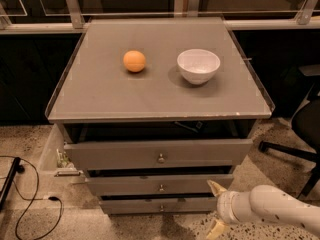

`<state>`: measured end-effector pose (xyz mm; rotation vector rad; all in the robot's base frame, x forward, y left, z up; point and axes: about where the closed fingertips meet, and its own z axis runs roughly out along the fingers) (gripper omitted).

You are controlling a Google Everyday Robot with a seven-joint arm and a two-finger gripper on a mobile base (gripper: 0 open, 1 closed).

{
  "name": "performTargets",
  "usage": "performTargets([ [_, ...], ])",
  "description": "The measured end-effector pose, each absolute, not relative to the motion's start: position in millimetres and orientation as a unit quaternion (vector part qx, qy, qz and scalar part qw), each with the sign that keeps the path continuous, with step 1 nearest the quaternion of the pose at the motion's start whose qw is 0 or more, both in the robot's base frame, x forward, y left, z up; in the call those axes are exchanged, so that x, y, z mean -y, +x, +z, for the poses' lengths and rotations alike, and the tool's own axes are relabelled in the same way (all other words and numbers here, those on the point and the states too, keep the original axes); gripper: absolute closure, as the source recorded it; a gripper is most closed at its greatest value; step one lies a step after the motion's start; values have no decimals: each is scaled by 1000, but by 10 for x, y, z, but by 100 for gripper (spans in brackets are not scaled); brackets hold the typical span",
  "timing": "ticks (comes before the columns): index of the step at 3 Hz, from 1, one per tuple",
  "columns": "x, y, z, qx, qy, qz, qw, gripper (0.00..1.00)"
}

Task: Open middle drawer

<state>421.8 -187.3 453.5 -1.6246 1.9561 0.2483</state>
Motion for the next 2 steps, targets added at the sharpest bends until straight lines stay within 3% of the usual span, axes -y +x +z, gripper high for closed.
performTargets([
  [2,1884,4376,4288,-727,-608,77,310,0],
])
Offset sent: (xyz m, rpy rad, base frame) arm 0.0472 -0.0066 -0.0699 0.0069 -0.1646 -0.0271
